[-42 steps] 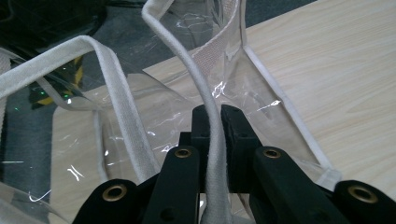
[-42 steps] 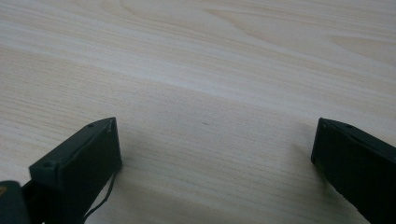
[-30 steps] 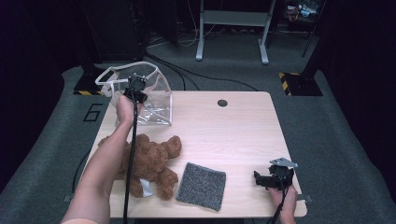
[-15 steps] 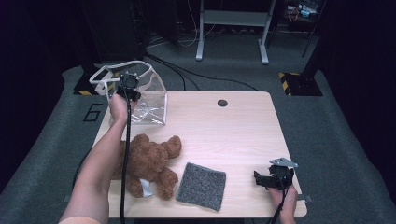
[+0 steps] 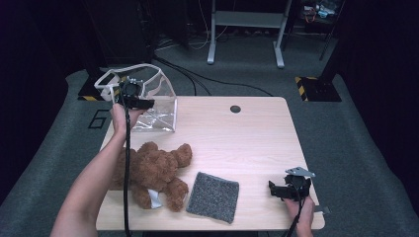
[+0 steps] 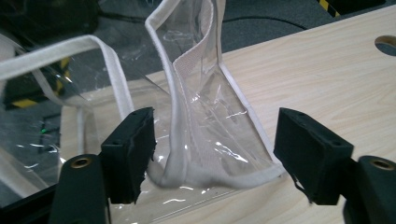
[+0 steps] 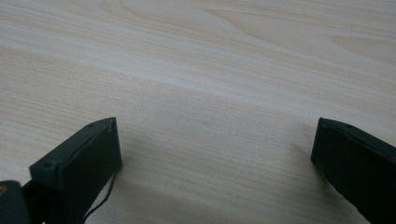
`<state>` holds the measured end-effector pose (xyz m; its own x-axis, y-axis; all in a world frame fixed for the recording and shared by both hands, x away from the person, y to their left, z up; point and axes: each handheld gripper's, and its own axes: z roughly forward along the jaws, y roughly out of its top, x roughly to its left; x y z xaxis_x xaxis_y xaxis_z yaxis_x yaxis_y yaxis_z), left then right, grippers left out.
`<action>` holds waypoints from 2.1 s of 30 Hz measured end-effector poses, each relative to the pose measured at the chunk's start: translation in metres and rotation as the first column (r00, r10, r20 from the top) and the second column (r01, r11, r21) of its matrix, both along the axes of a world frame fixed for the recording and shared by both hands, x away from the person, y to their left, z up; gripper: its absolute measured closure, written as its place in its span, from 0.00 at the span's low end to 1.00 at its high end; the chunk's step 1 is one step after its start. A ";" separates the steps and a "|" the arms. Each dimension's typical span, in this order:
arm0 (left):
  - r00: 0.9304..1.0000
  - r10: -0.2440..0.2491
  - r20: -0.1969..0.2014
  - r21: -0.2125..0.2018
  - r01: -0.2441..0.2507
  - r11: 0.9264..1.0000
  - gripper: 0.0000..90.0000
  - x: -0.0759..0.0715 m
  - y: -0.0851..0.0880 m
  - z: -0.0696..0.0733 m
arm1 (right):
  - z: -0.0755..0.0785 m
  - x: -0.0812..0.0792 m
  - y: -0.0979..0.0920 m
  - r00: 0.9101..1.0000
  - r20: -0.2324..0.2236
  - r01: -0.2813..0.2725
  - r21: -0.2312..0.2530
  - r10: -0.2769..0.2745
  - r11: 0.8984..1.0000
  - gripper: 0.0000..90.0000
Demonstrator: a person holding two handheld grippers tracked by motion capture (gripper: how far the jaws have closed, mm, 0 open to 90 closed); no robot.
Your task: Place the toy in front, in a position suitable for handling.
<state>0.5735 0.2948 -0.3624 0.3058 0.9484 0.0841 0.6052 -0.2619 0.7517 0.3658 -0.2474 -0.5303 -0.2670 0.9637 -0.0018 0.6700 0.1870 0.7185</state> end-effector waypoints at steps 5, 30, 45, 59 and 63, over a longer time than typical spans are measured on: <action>0.999 -0.024 0.026 -0.046 0.025 0.999 0.22 -0.018 0.001 0.004 | 0.000 0.000 0.000 1.000 0.000 0.000 0.000 0.000 1.000 0.01; 0.992 -0.125 0.027 -0.119 0.128 0.985 0.06 -0.120 0.024 -0.008 | 0.000 0.000 0.001 1.000 0.002 0.007 0.003 -0.007 1.000 0.01; 0.988 -0.133 0.083 -0.158 0.145 0.977 0.04 -0.183 0.032 -0.013 | 0.004 -0.004 0.012 0.999 -0.048 0.022 0.019 -0.021 1.000 0.00; 0.990 -0.082 0.112 -0.132 0.096 0.987 0.02 -0.249 0.052 -0.043 | 0.034 -0.020 0.065 0.989 -0.012 -0.144 0.071 0.145 0.987 0.00; 0.992 -0.057 0.116 -0.136 0.073 0.988 0.02 -0.265 0.057 -0.052 | 0.037 -0.026 0.087 0.978 -0.015 -0.204 0.087 0.206 0.975 0.01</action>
<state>0.3088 0.3519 -0.4144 0.3634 0.9316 -0.0107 0.5009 -0.1857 0.8454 0.3401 -0.1602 -0.4931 -0.4577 0.8849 0.0864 0.6408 0.2610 0.7220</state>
